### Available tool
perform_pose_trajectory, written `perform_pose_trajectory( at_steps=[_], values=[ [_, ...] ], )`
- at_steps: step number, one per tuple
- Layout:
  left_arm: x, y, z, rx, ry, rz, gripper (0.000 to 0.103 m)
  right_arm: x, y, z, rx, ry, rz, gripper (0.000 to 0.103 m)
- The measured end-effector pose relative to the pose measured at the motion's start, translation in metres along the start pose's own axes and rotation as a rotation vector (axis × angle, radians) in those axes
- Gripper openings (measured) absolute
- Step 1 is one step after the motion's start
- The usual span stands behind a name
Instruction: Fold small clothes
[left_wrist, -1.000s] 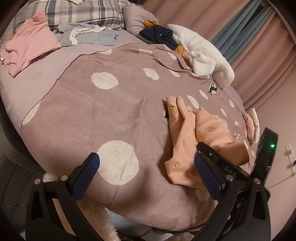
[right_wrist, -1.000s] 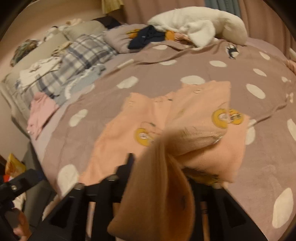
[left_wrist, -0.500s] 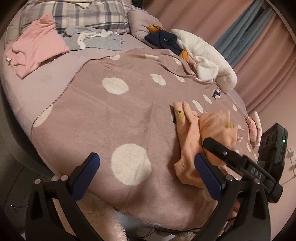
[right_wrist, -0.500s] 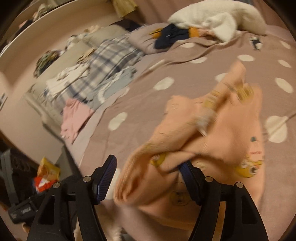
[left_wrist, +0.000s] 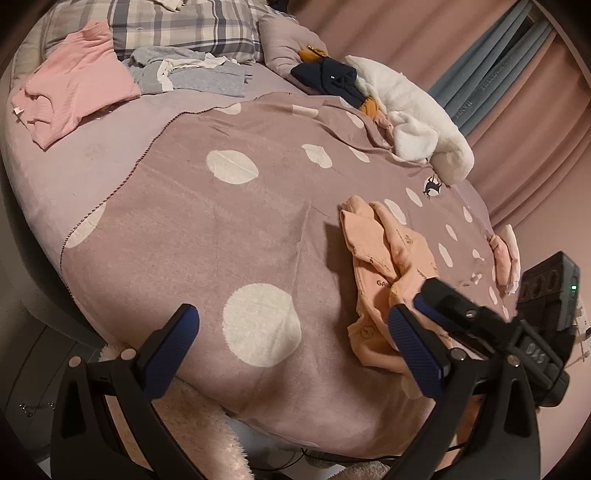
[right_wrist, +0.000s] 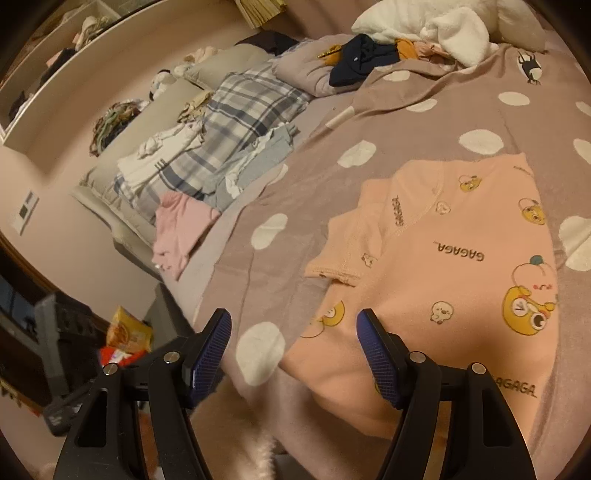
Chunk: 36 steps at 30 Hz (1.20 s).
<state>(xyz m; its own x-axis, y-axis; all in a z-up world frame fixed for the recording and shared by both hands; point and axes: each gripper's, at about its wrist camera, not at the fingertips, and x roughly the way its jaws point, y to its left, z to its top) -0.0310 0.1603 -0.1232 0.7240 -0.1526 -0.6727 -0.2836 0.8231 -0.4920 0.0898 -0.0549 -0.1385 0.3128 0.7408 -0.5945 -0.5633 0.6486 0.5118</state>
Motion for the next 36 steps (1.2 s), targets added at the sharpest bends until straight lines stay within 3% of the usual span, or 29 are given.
perform_pose_trajectory(
  at_steps=[5,9,17,21,36],
  values=[
    [0.001,-0.006,-0.001,0.010,0.003,-0.001,0.102,-0.021,0.000,-0.001,-0.011,-0.045,-0.029,0.074],
    [0.004,-0.014,-0.003,0.026,0.021,-0.013,0.102,-0.033,-0.006,-0.004,0.000,-0.066,-0.088,0.086],
    [0.002,-0.039,-0.008,0.107,0.005,-0.013,0.102,-0.049,-0.027,-0.014,0.082,-0.078,-0.096,0.093],
    [0.004,-0.046,-0.010,0.133,0.010,-0.021,0.102,-0.061,-0.029,-0.018,0.077,-0.119,-0.170,0.101],
    [0.027,-0.074,-0.009,0.199,0.049,-0.047,0.102,-0.091,-0.073,-0.029,0.216,-0.161,-0.211,0.102]
  ],
)
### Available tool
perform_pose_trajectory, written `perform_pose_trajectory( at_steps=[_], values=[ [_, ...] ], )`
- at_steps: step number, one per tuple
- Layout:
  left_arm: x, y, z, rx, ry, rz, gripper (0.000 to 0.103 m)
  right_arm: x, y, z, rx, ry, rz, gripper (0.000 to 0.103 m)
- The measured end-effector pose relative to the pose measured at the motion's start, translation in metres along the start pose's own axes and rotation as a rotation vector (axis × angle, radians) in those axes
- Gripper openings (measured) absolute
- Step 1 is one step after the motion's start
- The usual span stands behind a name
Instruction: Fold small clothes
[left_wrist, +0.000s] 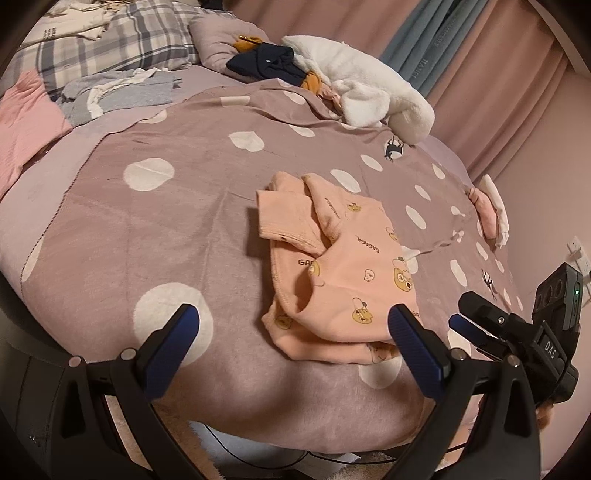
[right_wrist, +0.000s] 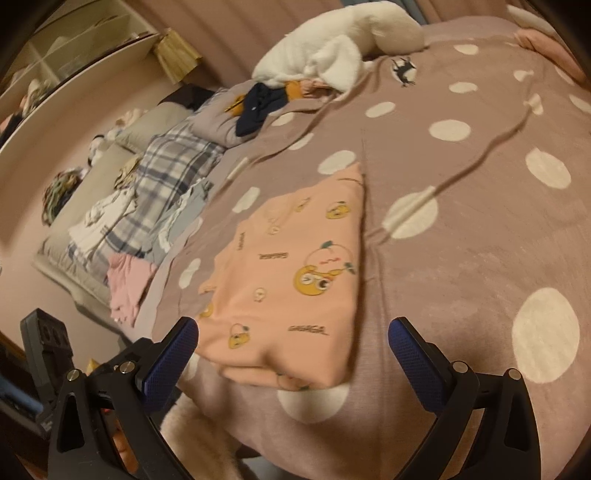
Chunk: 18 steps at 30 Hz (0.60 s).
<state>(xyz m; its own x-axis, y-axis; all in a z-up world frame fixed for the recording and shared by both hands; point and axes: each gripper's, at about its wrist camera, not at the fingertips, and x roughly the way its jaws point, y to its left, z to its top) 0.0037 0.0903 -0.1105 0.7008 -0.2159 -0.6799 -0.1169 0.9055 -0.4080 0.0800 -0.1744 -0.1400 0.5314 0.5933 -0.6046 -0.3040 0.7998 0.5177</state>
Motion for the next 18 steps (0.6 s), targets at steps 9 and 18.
perform_pose_trajectory(
  at_steps=[9,18],
  values=[
    [0.033,0.000,0.011,0.003,0.030,-0.016,0.102,0.010,-0.023,0.005,0.082,0.017,0.056,0.102],
    [0.073,0.013,0.021,-0.056,0.106,-0.100,0.102,0.037,-0.041,0.014,0.199,0.037,0.216,0.102]
  ],
)
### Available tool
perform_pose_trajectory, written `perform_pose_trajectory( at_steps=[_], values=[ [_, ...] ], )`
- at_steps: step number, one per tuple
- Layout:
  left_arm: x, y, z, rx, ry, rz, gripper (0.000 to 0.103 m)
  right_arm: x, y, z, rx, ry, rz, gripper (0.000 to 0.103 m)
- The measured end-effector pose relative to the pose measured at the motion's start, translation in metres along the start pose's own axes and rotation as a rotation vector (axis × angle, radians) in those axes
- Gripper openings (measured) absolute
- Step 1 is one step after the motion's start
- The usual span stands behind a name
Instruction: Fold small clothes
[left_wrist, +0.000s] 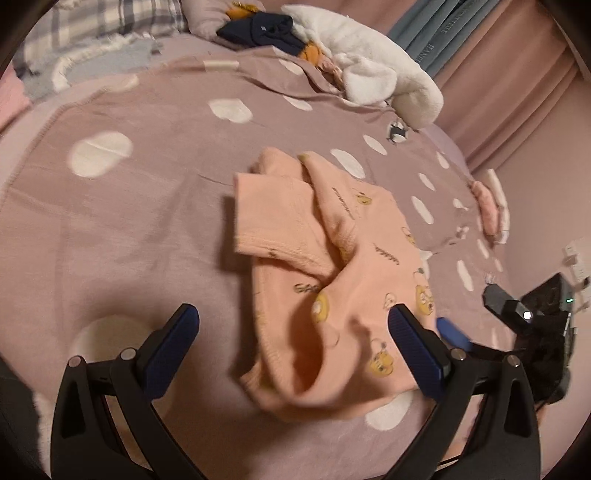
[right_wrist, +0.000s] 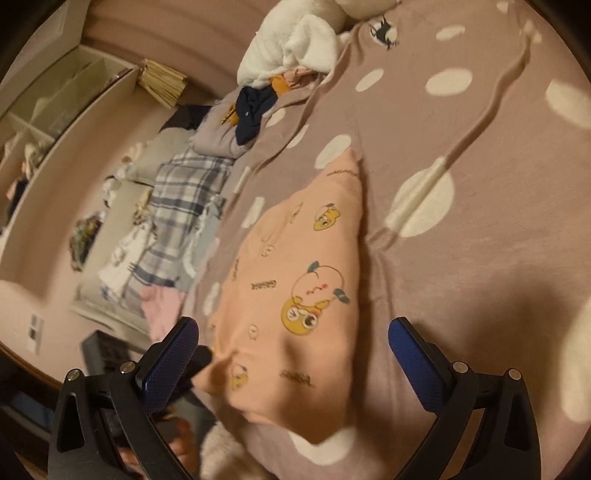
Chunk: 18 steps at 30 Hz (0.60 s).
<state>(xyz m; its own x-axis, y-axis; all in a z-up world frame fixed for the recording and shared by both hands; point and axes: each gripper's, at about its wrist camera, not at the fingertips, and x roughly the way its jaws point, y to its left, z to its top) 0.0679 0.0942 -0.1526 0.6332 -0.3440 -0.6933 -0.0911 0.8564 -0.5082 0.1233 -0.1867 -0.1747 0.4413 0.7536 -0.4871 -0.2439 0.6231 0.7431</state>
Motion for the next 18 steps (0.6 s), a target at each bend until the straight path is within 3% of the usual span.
perform_pose_trajectory(
  at_steps=[3,6,9,12,14,16,18],
  values=[
    [0.020,0.005,0.006,-0.048,0.066,-0.052,0.102,0.011,-0.010,0.004,0.061,0.024,0.071,0.102],
    [0.029,0.004,0.012,-0.053,0.066,-0.088,0.102,0.018,-0.016,0.009,0.086,0.031,0.094,0.102],
    [0.037,0.002,0.019,-0.076,0.080,-0.179,0.102,0.024,-0.019,0.013,0.099,0.031,0.121,0.101],
    [0.043,-0.003,0.023,-0.105,0.087,-0.234,0.101,0.031,-0.017,0.015,0.127,0.036,0.224,0.097],
    [0.045,-0.009,0.023,-0.088,0.079,-0.229,0.097,0.035,-0.016,0.016,0.116,0.033,0.198,0.090],
    [0.045,-0.012,0.022,-0.072,0.074,-0.209,0.091,0.040,-0.019,0.015,0.121,0.038,0.150,0.071],
    [0.045,-0.010,0.022,-0.091,0.072,-0.202,0.084,0.041,-0.027,0.015,0.157,0.034,0.140,0.058]
  ],
)
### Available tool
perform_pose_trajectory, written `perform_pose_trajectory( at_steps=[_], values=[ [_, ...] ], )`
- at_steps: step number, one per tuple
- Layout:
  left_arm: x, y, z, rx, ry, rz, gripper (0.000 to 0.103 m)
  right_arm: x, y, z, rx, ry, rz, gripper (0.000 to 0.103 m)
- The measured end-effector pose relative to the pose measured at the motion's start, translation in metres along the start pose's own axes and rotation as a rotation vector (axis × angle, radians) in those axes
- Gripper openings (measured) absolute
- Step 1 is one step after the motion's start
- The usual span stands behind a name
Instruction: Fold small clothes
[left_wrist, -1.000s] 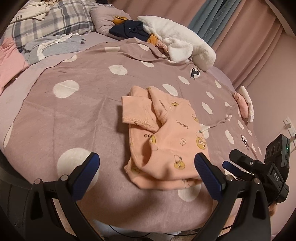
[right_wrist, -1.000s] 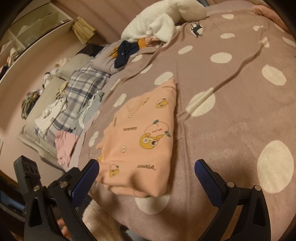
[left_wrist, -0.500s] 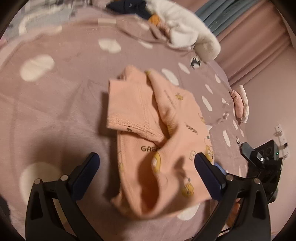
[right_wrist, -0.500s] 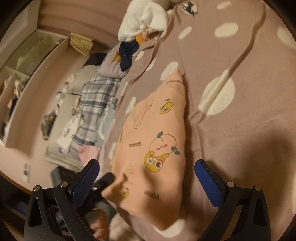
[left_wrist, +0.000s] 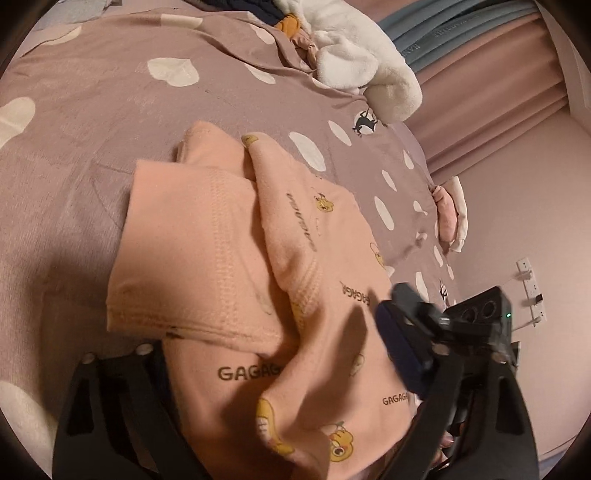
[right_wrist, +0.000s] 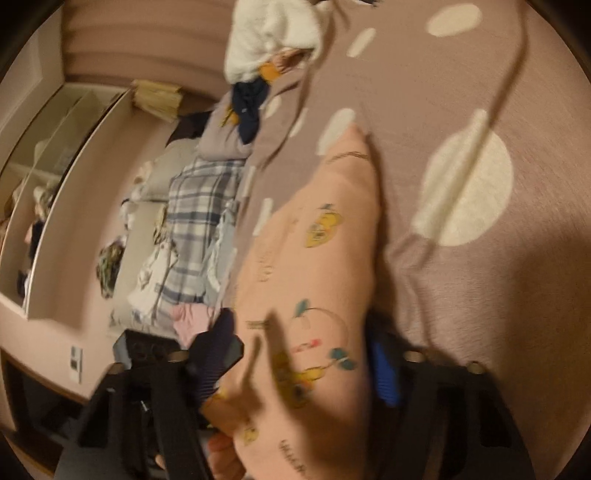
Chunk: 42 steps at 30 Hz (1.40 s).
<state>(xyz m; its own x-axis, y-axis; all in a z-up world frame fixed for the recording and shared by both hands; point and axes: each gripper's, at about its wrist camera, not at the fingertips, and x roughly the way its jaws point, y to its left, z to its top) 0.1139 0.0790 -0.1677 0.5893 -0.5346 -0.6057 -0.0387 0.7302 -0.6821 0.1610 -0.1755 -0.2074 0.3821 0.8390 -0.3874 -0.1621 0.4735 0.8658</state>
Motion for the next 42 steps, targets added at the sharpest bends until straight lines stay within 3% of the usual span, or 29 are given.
perform_pose_trajectory(
  at_steps=[2,3,4,6,9,14,19,27,32,36,42],
  values=[
    [0.002,0.003,0.003,-0.024,0.000,0.048,0.062,-0.001,-0.006,0.000,0.024,-0.008,-0.039,0.044],
    [0.004,0.002,0.004,-0.012,0.011,0.094,0.058,0.000,-0.006,0.000,0.013,-0.009,-0.072,0.034],
    [0.006,-0.002,0.004,0.023,0.021,0.131,0.054,0.002,-0.002,-0.002,-0.024,-0.008,-0.128,0.031],
    [0.004,-0.013,0.000,0.084,-0.001,0.177,0.047,0.003,0.011,-0.009,-0.107,-0.029,-0.211,0.031],
    [0.002,-0.018,-0.003,0.088,-0.026,0.197,0.042,0.006,0.023,-0.012,-0.194,-0.051,-0.300,0.030],
    [-0.009,-0.022,-0.001,0.098,-0.046,0.189,0.032,-0.002,0.031,-0.011,-0.219,-0.058,-0.303,0.027],
    [-0.020,-0.044,0.000,0.148,-0.084,0.218,0.031,-0.007,0.059,-0.013,-0.310,-0.078,-0.338,0.025],
    [-0.061,-0.098,-0.004,0.236,-0.184,0.141,0.031,-0.051,0.102,-0.010,-0.412,-0.176,-0.311,0.025],
    [-0.070,-0.140,-0.003,0.274,-0.188,0.089,0.031,-0.092,0.128,-0.004,-0.463,-0.252,-0.335,0.025],
    [-0.072,-0.181,-0.003,0.362,-0.211,0.072,0.031,-0.118,0.145,0.007,-0.492,-0.301,-0.385,0.025],
    [-0.064,-0.210,0.009,0.368,-0.201,0.018,0.031,-0.144,0.153,0.020,-0.524,-0.348,-0.423,0.025]
  ],
)
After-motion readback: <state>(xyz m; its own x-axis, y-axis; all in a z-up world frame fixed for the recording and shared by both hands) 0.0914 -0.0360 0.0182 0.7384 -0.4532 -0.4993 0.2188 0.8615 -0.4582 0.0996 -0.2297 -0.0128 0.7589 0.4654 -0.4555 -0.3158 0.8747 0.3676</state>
